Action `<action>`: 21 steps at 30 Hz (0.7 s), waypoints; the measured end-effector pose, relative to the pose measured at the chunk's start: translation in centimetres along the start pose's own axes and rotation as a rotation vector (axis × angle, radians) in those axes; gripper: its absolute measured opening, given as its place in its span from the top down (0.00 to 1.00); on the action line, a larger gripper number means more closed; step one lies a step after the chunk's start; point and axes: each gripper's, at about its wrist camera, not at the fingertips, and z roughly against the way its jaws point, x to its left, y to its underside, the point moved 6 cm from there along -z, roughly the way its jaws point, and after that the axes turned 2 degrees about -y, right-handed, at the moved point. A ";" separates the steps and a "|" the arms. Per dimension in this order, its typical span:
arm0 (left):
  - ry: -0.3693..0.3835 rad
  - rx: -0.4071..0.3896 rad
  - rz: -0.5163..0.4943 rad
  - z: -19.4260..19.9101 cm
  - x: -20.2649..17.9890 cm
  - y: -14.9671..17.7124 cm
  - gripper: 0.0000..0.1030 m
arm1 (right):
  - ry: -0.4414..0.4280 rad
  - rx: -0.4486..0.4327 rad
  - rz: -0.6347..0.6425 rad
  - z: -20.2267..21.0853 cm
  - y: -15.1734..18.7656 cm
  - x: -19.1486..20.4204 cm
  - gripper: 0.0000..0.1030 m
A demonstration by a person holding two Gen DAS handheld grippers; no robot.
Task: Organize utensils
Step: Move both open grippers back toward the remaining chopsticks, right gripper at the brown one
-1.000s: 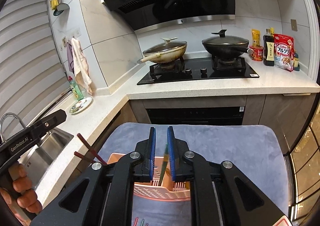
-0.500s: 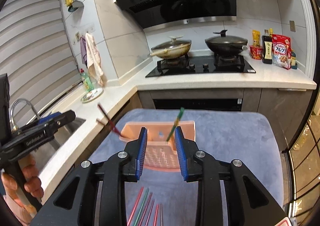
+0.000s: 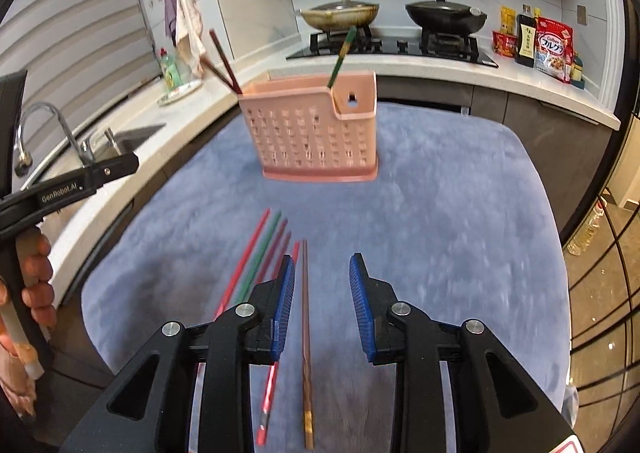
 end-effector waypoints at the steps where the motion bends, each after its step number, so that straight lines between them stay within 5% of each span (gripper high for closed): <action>1: -0.006 0.009 -0.003 -0.1 0.0 0.7 0.45 | -0.002 0.015 -0.001 -0.1 1.0 0.1 0.73; 21: -0.005 0.155 0.000 -0.9 -0.2 11.4 0.45 | 0.018 0.173 0.038 -2.7 11.1 1.9 0.73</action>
